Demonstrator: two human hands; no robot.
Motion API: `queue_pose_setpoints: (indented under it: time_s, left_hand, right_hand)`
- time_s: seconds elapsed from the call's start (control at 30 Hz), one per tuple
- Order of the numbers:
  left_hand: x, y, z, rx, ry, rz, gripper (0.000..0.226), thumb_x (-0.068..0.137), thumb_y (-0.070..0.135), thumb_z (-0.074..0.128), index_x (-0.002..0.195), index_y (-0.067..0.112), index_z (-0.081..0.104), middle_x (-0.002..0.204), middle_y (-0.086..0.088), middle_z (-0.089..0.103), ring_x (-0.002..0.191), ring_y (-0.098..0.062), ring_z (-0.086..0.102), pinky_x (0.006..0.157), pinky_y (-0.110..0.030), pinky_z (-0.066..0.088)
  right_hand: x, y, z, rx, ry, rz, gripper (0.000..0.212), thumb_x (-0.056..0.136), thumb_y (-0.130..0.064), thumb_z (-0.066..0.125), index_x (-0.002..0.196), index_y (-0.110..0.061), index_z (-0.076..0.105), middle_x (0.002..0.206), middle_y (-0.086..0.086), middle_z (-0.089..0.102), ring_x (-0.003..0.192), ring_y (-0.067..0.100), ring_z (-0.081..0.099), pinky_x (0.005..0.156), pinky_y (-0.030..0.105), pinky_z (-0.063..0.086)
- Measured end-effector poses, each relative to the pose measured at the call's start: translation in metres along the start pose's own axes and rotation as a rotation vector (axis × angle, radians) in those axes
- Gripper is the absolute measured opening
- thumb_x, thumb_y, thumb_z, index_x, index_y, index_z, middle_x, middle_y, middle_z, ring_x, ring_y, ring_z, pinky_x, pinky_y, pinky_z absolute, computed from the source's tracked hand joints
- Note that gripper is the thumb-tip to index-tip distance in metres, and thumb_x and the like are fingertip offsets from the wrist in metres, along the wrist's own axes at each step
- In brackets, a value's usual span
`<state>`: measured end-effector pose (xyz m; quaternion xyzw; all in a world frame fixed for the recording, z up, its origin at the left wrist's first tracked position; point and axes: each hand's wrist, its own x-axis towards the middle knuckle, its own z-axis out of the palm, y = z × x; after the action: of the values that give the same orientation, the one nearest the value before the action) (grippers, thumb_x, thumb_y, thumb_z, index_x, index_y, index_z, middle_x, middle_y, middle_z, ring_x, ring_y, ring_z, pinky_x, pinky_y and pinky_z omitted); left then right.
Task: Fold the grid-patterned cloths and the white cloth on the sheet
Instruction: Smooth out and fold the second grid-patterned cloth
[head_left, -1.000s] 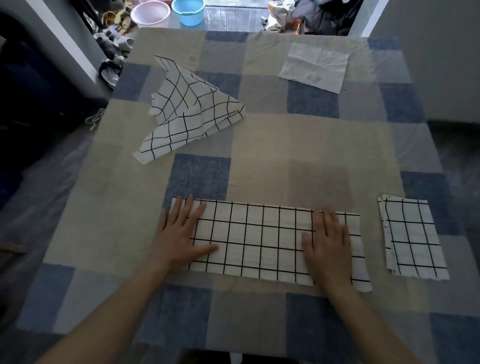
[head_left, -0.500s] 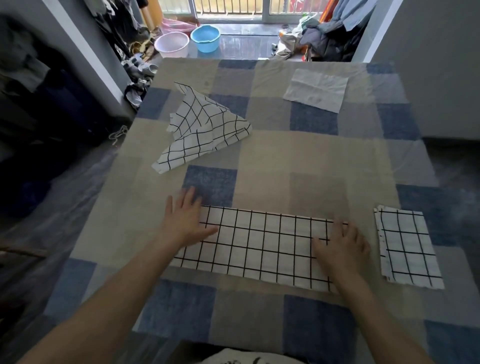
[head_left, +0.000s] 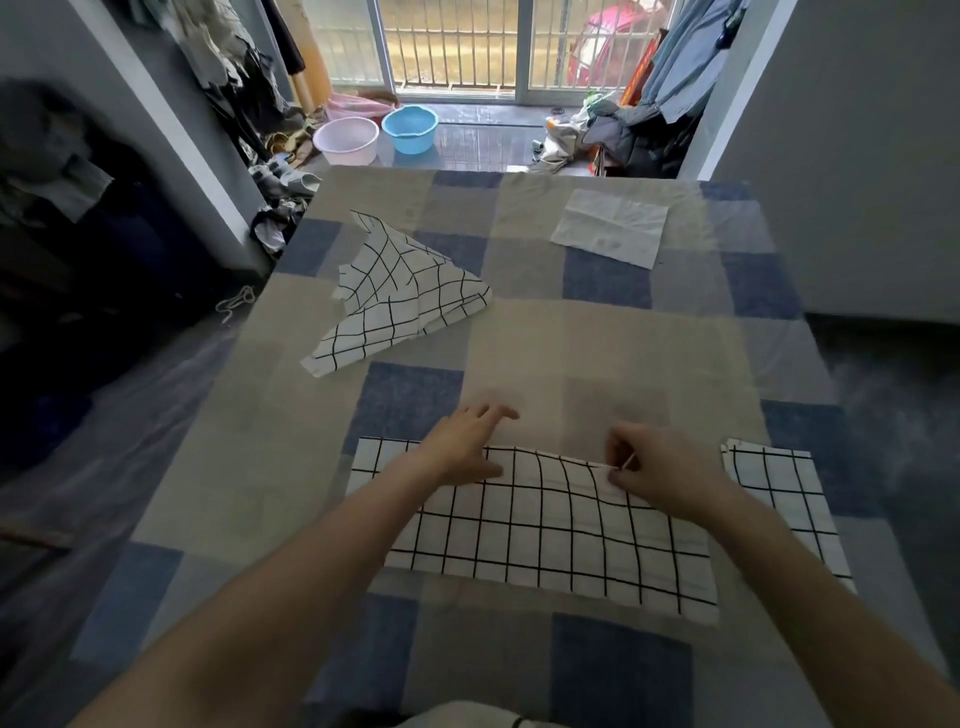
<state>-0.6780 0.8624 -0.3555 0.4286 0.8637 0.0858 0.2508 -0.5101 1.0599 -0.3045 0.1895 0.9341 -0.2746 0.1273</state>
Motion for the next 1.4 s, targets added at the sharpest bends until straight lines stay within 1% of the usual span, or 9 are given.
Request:
queue_pose_setpoints:
  time_s: [0.1, 0.2, 0.6, 0.73, 0.9, 1.07, 1.2, 1.33, 1.4]
  left_hand:
    - [0.01, 0.01, -0.018, 0.042, -0.137, 0.111, 0.058, 0.085, 0.028, 0.071, 0.137, 0.032, 0.046, 0.141, 0.003, 0.047, 0.127, -0.019, 0.042, 0.106, -0.042, 0.038]
    - [0.017, 0.015, -0.027, 0.023, -0.172, 0.152, 0.021, 0.09, 0.023, 0.064, 0.11, 0.021, 0.067, 0.104, 0.003, 0.065, 0.103, -0.022, 0.06, 0.088, -0.038, 0.05]
    - [0.015, 0.018, -0.071, -0.237, 0.262, 0.15, 0.016, 0.094, 0.019, 0.054, 0.105, 0.021, 0.066, 0.071, 0.019, 0.05, 0.073, -0.015, 0.054, 0.066, -0.024, 0.04]
    - [0.02, 0.031, -0.075, -0.622, 0.255, 0.061, 0.024, 0.095, 0.011, 0.05, 0.106, 0.025, 0.067, 0.073, -0.001, 0.055, 0.056, -0.012, 0.047, 0.05, -0.017, 0.042]
    - [0.024, 0.052, -0.073, -1.429, 0.186, -0.101, 0.031, 0.098, 0.005, 0.045, 0.111, 0.023, 0.066, 0.095, -0.007, 0.062, 0.076, -0.015, 0.062, 0.062, -0.031, 0.057]
    - [0.023, 0.034, -0.045, -1.805, 0.293, -0.24, 0.033, 0.097, 0.0, 0.043, 0.111, 0.023, 0.062, 0.103, -0.006, 0.066, 0.083, -0.017, 0.064, 0.068, -0.028, 0.057]
    - [-0.004, -0.011, 0.01, -1.304, 0.422, -0.416, 0.038, 0.096, -0.003, 0.039, 0.111, 0.022, 0.063, 0.118, -0.01, 0.065, 0.088, -0.02, 0.063, 0.065, -0.022, 0.054]
    - [-0.042, -0.057, 0.056, -0.757, 0.388, -0.362, 0.04, 0.083, -0.015, 0.048, 0.1, 0.018, 0.063, 0.109, -0.006, 0.062, 0.105, -0.024, 0.059, 0.091, -0.027, 0.045]
    - [-0.056, -0.067, 0.061, -0.549, 0.315, -0.293, 0.033, 0.081, -0.01, 0.056, 0.096, 0.019, 0.06, 0.105, -0.006, 0.054, 0.09, -0.017, 0.054, 0.086, -0.017, 0.044]
  right_hand:
    - [-0.018, -0.025, -0.025, 0.057, 0.024, -0.094, 0.018, 0.083, -0.017, 0.07, 0.093, -0.027, 0.058, 0.081, -0.011, 0.062, 0.073, -0.001, 0.059, 0.065, 0.018, 0.047]
    - [-0.034, -0.042, -0.044, 0.075, 0.074, -0.109, 0.022, 0.083, -0.018, 0.069, 0.097, -0.03, 0.058, 0.083, -0.013, 0.062, 0.074, 0.001, 0.061, 0.07, 0.023, 0.053]
    - [-0.057, -0.064, -0.073, -0.03, 0.284, -0.076, 0.023, 0.083, -0.022, 0.067, 0.099, -0.034, 0.058, 0.081, -0.018, 0.062, 0.075, 0.005, 0.063, 0.072, 0.038, 0.057]
    - [-0.06, -0.075, -0.082, -0.15, 0.476, -0.081, 0.023, 0.086, -0.023, 0.066, 0.107, -0.029, 0.06, 0.09, -0.011, 0.067, 0.081, 0.016, 0.066, 0.068, 0.035, 0.055]
    - [-0.063, -0.082, -0.079, -0.178, 0.74, -0.264, 0.017, 0.083, -0.015, 0.07, 0.098, -0.02, 0.063, 0.088, -0.002, 0.07, 0.07, 0.023, 0.065, 0.057, 0.033, 0.053]
    - [-0.043, -0.078, -0.034, -0.272, 0.741, -0.347, 0.015, 0.084, -0.013, 0.066, 0.097, -0.02, 0.063, 0.088, -0.003, 0.068, 0.081, 0.021, 0.061, 0.073, 0.039, 0.048]
    - [-0.014, -0.053, 0.037, -0.256, 0.553, -0.299, 0.017, 0.083, -0.015, 0.066, 0.096, -0.025, 0.063, 0.087, -0.008, 0.067, 0.082, 0.017, 0.061, 0.077, 0.034, 0.044]
    - [0.001, -0.022, 0.122, -0.192, 0.347, -0.189, 0.026, 0.071, -0.009, 0.076, 0.086, -0.026, 0.062, 0.083, -0.008, 0.065, 0.078, 0.017, 0.062, 0.074, 0.028, 0.037]
    - [-0.002, -0.011, 0.146, -0.181, 0.262, -0.156, 0.02, 0.075, -0.011, 0.071, 0.086, -0.024, 0.061, 0.091, -0.004, 0.062, 0.085, 0.021, 0.061, 0.075, 0.035, 0.045]
